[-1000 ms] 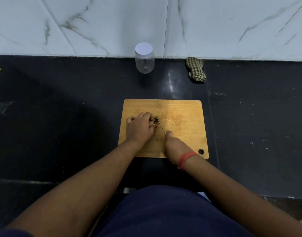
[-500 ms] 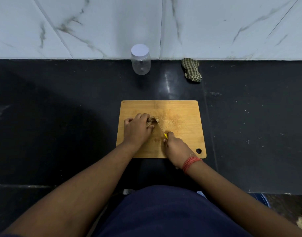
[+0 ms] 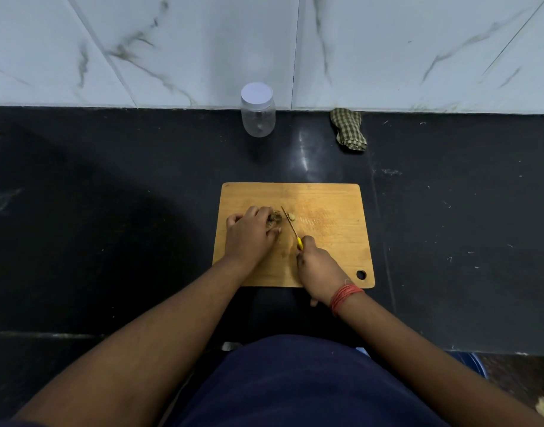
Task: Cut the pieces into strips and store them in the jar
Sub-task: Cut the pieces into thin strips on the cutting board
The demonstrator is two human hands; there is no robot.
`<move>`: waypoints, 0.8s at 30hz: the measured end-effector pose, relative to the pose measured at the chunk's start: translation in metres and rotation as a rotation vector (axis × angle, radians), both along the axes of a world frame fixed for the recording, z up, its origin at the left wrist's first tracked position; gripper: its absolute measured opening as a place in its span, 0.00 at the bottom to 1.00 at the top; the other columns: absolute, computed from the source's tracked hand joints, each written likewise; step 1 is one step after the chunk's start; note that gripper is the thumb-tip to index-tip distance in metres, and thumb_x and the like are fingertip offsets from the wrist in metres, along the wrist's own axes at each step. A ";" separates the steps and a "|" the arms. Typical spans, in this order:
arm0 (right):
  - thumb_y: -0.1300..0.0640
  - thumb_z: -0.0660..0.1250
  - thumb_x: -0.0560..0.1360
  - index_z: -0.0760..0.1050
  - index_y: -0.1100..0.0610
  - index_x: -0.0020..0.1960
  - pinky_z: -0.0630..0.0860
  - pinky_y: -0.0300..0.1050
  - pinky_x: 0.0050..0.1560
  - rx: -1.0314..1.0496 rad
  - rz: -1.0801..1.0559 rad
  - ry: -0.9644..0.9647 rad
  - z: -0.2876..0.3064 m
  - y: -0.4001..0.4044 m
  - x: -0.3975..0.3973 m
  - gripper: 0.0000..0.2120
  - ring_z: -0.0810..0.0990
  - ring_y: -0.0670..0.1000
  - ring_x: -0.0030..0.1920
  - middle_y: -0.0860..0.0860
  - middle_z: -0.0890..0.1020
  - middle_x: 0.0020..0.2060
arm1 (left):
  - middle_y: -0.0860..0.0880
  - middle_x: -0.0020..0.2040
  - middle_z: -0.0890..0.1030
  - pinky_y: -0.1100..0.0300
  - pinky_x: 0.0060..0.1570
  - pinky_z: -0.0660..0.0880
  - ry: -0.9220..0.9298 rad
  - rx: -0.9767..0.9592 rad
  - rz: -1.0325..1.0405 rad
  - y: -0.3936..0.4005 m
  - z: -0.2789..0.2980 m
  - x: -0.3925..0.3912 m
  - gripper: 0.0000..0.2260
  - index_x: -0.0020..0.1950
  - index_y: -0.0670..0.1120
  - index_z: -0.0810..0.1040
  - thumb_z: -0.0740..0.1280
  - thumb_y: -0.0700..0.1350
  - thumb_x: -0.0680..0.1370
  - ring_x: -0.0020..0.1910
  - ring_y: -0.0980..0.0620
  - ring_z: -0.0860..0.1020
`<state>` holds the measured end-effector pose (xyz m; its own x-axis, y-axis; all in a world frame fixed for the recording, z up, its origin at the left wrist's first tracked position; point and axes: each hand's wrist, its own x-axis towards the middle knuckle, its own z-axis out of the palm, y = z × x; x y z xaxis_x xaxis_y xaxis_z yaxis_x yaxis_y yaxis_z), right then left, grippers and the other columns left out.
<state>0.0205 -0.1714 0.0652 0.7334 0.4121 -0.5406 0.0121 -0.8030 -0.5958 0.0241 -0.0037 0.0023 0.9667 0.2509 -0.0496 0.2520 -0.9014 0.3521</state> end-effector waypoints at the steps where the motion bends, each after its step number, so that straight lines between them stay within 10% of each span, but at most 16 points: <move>1: 0.60 0.51 0.82 0.61 0.57 0.65 0.73 0.45 0.18 0.009 -0.012 0.015 0.002 0.002 0.001 0.12 0.76 0.57 0.29 0.54 0.72 0.41 | 0.51 0.66 0.76 0.49 0.68 0.62 0.006 -0.006 0.000 0.001 0.000 0.000 0.22 0.73 0.52 0.71 0.64 0.58 0.81 0.64 0.50 0.74; 24: 0.64 0.50 0.81 0.60 0.57 0.63 0.76 0.50 0.20 -0.112 -0.023 0.035 0.002 0.031 0.018 0.12 0.79 0.61 0.30 0.56 0.72 0.40 | 0.51 0.68 0.74 0.49 0.72 0.58 0.047 -0.083 -0.019 0.010 -0.005 -0.001 0.22 0.77 0.52 0.67 0.60 0.55 0.83 0.66 0.50 0.72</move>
<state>0.0386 -0.1407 0.0668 0.7220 0.3303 -0.6079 -0.0267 -0.8647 -0.5016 0.0229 0.0063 -0.0031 0.9674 0.2260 -0.1146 0.2533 -0.8742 0.4142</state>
